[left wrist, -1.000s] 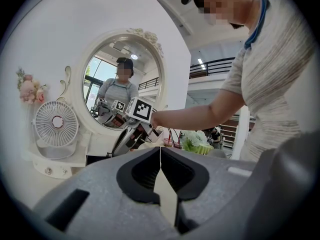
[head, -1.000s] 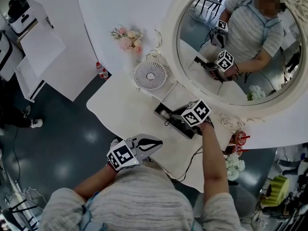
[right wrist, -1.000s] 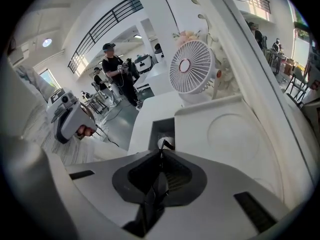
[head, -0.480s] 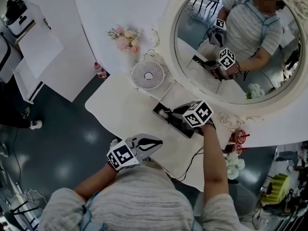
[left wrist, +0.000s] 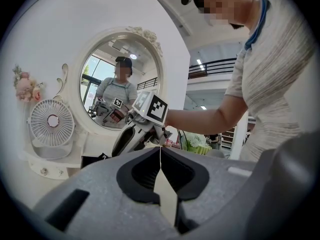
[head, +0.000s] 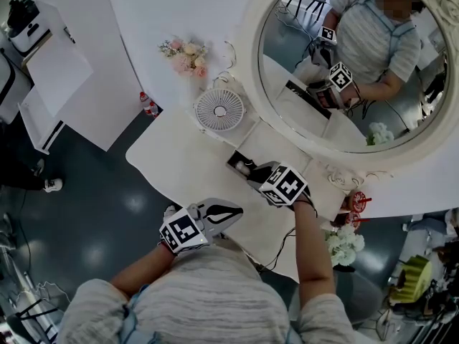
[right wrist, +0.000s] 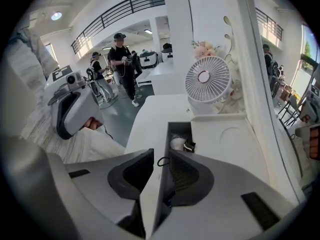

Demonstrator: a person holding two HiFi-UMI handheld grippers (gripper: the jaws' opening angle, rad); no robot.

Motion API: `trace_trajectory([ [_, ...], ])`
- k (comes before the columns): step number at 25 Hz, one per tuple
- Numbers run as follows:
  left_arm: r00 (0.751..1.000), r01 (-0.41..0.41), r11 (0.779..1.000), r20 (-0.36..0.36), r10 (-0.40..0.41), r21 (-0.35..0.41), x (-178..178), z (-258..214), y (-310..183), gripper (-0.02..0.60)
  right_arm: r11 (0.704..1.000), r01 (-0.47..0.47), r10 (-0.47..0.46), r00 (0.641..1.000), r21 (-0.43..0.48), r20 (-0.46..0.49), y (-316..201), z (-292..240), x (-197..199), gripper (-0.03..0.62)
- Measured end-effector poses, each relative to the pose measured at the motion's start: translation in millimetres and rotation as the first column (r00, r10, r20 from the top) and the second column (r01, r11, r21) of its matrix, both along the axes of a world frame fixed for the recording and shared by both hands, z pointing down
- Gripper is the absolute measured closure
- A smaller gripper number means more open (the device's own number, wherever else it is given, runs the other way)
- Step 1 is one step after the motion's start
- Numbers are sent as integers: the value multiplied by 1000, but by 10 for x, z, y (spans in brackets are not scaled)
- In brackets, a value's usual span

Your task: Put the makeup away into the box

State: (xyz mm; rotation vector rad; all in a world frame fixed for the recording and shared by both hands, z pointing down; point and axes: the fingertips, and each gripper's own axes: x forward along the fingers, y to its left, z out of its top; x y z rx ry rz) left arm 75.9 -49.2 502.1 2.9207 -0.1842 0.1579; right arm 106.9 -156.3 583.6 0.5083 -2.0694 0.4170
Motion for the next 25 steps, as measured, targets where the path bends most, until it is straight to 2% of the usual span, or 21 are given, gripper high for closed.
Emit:
trace_trajectory([
  [4, 1000, -3, 1000, 3, 3, 2, -1, 2, 19, 566, 999, -30, 30, 1000, 35, -2, 36, 6, -24, 516],
  [10, 1000, -3, 1000, 4, 3, 8, 1, -5, 37, 566, 977, -181, 170, 980, 115, 103, 98, -148, 18, 517],
  [17, 1000, -1, 1000, 0, 1, 25, 20, -56, 38, 566, 912, -375, 313, 900, 169, 304, 335, -422, 115, 517],
  [25, 1000, -7, 999, -3, 7, 48, 89, -127, 50, 566, 850, -493, 376, 814, 185, 443, 608, -620, 143, 530],
])
